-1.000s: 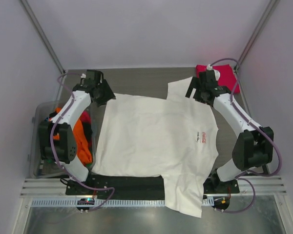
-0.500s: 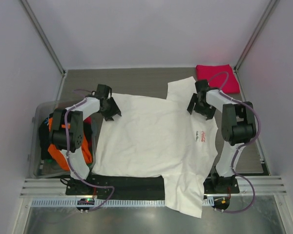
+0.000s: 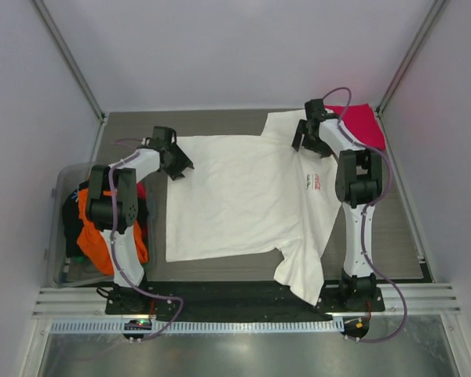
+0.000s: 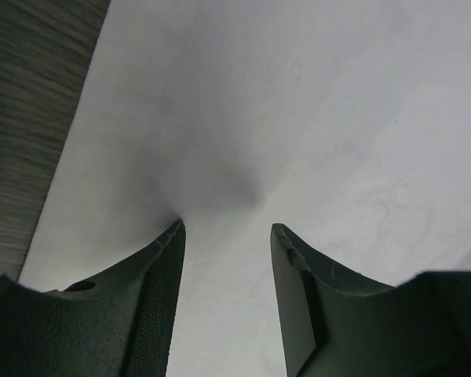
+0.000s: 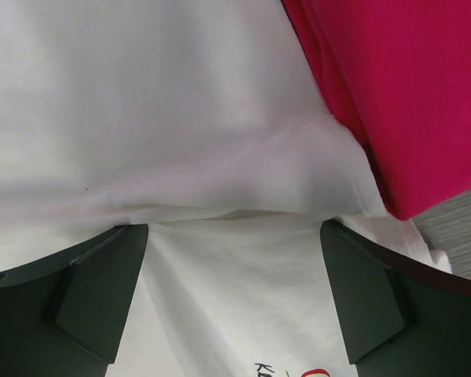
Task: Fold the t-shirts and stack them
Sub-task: Fold the tshirt
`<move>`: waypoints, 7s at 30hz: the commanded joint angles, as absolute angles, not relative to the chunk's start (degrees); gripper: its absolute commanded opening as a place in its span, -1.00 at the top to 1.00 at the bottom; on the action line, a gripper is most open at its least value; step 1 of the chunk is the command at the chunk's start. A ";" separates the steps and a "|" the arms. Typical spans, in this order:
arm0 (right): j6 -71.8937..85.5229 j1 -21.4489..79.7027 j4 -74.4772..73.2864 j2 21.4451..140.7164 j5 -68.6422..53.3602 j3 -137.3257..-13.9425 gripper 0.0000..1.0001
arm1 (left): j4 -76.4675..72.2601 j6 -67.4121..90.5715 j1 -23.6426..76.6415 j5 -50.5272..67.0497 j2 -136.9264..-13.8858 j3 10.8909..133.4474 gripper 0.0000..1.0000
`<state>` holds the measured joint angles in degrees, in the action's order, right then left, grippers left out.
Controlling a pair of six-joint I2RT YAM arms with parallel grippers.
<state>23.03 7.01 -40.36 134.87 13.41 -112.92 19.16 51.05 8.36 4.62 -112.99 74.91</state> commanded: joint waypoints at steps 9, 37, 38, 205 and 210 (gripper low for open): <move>20.92 9.75 -46.05 116.57 12.39 -104.62 -0.99 | 28.29 45.27 11.68 -6.67 -100.92 76.12 -0.08; 30.68 -3.60 -28.12 89.20 3.42 -44.82 -0.99 | 16.09 52.74 20.57 -4.83 -85.94 39.38 -0.04; 29.63 -4.13 -28.39 89.91 4.38 -46.39 -1.00 | 16.00 52.82 20.65 -5.01 -86.30 39.20 -0.04; 53.26 12.48 -79.45 33.40 9.05 -63.55 0.97 | 59.50 61.35 22.94 -13.71 -36.30 42.37 0.99; 53.70 12.48 -71.38 34.97 8.26 -63.02 0.98 | 54.60 61.96 22.94 -12.57 -38.66 40.43 0.99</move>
<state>53.76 12.27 -76.71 33.76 8.91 -63.35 57.34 61.32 23.20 -13.39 -37.17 41.21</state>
